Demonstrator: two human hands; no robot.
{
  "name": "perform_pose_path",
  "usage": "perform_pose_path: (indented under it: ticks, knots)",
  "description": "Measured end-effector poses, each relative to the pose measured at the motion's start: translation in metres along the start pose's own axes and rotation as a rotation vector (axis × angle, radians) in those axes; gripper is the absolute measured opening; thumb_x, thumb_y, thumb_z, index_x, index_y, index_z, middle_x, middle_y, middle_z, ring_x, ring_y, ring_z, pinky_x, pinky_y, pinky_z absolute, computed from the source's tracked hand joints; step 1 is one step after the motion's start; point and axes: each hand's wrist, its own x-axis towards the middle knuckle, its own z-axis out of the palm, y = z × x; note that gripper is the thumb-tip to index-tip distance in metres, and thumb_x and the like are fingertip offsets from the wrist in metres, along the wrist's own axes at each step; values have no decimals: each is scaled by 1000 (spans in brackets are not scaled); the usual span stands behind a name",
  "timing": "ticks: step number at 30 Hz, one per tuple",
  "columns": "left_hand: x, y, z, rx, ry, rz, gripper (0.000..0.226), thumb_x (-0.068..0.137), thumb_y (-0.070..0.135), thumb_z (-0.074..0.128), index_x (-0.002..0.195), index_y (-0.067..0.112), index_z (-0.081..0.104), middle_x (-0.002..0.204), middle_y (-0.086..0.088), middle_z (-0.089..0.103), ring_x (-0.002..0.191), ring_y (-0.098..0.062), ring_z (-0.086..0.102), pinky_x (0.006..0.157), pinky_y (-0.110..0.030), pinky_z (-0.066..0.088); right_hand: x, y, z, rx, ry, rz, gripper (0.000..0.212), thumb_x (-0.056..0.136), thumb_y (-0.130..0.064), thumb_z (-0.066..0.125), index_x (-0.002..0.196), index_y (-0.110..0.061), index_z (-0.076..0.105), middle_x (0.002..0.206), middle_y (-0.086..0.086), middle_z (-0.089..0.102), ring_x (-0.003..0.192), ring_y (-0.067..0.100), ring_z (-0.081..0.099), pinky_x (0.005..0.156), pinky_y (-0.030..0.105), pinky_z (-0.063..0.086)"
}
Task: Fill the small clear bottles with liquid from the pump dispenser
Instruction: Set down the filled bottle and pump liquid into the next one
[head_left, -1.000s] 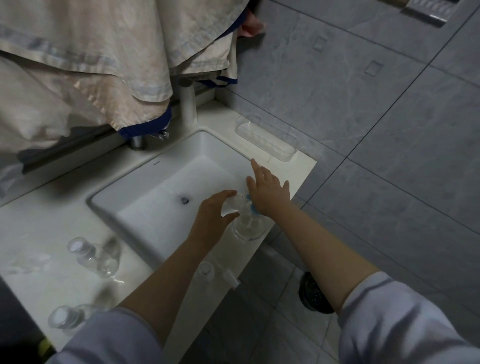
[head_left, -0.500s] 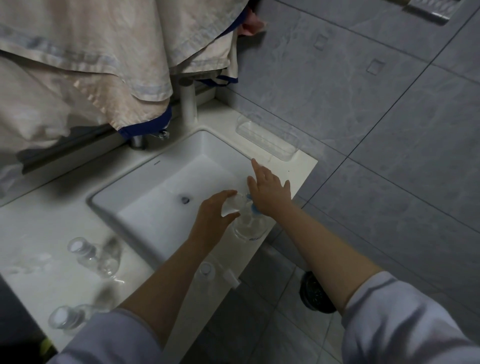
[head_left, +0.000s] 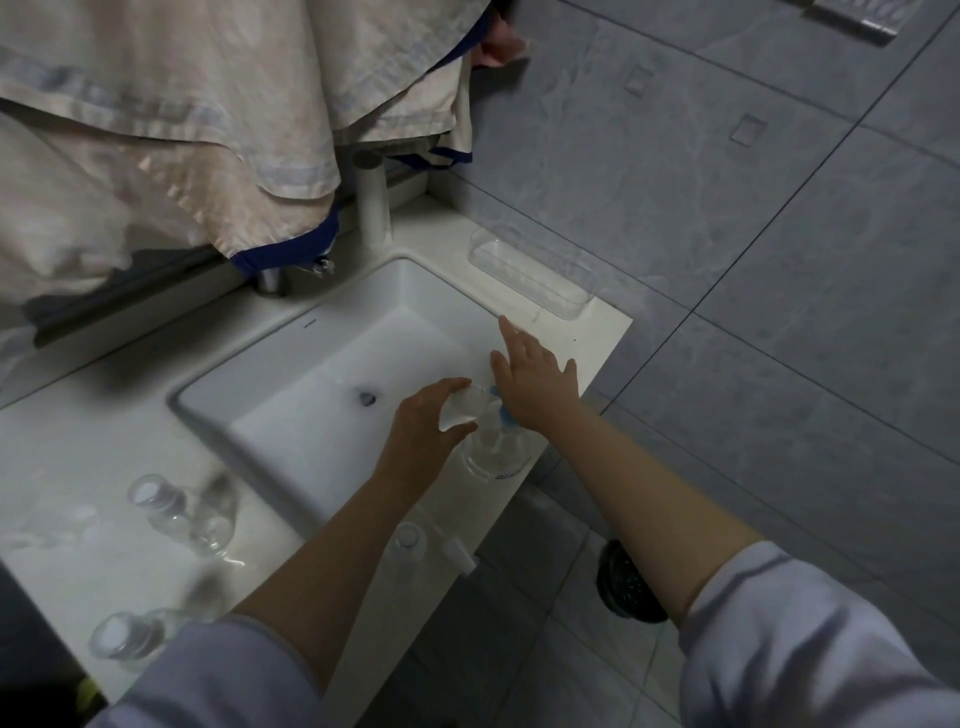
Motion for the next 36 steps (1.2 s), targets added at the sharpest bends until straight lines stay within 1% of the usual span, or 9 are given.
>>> perform_pose_path:
  ticks: [4,11,14,17,22,29,31,34,36]
  knots:
    - [1,1,-3,18,2,8,52,78,23,68,120,-4,55,119,-17,62,109,-29,60,100,-39,46,3,1,-6,-20,20,-19,57,101,-46,14,149,-33,-12,160,2,7,144,28,16,113,59,4]
    - [2,-4,1,10,-3,3,49,77,19,71,118,-4,57,116,-19,63,106,-29,62,99,-40,48,1,-1,-1,8,45,-14,56,101,-43,16,150,-33,-10,159,1,11,142,27,22,113,59,6]
    - [0,-2,0,10,-39,-16,70,75,50,55,121,-3,54,121,-19,60,109,-23,57,102,-32,41,1,0,1,6,33,-18,57,101,-43,18,150,-33,-11,159,1,11,142,27,21,113,59,6]
    - [0,-1,-2,30,-61,-45,76,72,56,46,124,1,54,122,-15,60,113,-24,57,101,-28,40,2,0,-3,3,39,-29,58,101,-45,17,149,-33,-13,160,2,7,143,28,19,112,59,5]
    - [2,-3,-6,34,-51,-40,55,79,34,60,122,1,55,120,-13,61,110,-22,59,100,-27,42,2,1,-5,25,60,-19,59,101,-45,18,149,-33,-13,159,2,10,142,28,21,113,60,6]
    - [4,-8,0,75,-49,12,49,81,28,66,118,-2,57,115,-19,64,105,-29,62,98,-31,45,1,0,2,16,18,-11,59,101,-42,20,150,-32,-13,160,1,9,142,28,21,113,59,6]
    - [3,-5,-2,45,-71,-36,65,80,51,52,123,2,54,122,-16,60,113,-27,58,100,-28,41,3,0,-1,5,34,-27,59,101,-44,19,149,-33,-13,160,2,9,142,28,20,112,59,5]
    - [8,-8,-2,111,-215,-78,126,51,90,9,134,-1,39,139,-15,43,128,-27,44,108,-22,26,5,0,-5,29,53,-23,57,101,-46,15,149,-34,-12,160,1,9,143,28,19,113,59,5]
    - [8,-8,-1,113,-205,-88,120,53,85,14,131,-1,43,136,-16,47,126,-29,47,106,-20,28,4,1,-3,39,47,-12,56,101,-45,16,149,-34,-11,159,1,10,143,27,20,113,59,6]
